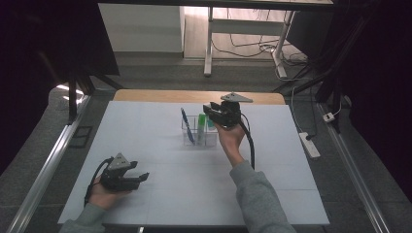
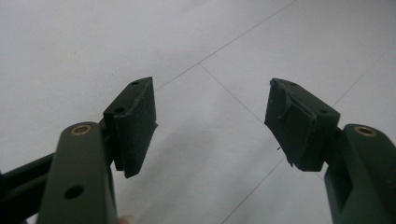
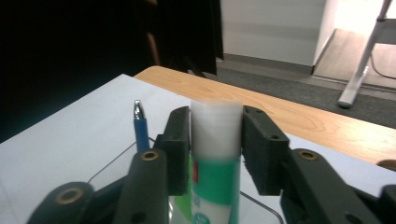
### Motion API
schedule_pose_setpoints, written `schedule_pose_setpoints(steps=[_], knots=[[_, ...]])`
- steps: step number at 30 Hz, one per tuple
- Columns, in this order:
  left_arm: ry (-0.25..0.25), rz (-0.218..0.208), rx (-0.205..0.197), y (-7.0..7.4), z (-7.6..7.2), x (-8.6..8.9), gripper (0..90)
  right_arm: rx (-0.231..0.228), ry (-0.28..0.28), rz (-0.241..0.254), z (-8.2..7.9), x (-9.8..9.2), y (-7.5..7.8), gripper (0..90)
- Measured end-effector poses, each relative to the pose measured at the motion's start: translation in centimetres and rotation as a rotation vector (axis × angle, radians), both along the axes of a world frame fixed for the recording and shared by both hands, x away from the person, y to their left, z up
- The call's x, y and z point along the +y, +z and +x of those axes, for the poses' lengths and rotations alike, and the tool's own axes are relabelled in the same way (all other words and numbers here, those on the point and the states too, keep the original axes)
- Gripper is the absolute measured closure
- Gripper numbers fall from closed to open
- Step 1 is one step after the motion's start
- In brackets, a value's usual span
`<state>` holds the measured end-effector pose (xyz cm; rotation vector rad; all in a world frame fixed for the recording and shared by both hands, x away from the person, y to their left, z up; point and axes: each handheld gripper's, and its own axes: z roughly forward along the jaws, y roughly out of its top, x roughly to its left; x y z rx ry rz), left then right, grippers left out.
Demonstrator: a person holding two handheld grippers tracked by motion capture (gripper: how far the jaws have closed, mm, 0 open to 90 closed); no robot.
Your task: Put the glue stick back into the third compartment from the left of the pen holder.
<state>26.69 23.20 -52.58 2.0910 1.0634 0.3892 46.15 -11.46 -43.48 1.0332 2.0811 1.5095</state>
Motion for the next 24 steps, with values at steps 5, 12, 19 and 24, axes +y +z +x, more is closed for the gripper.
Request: schedule_pose_setpoints(steps=[5, 12, 19, 24], knots=[[0.001, -0.001, 0.000, 0.0, 0.0, 0.0, 33.5, 0.013, 0.005, -0.011, -0.4, -0.7, 0.1, 51.4], [0.002, -0.002, -0.002, 0.1, 0.0, 0.0, 33.5, 0.027, 0.051, -0.060, -1.8, -2.1, -0.1, 48.0], [0.006, -0.004, -0.003, 0.1, 0.0, 0.0, 33.4, 0.061, 0.101, -0.104, -3.6, -4.2, -0.4, 45.3], [0.005, -0.003, -0.004, 0.1, 0.0, 0.0, 33.4, 0.088, 0.126, -0.132, -5.2, -5.7, -0.9, 44.7]])
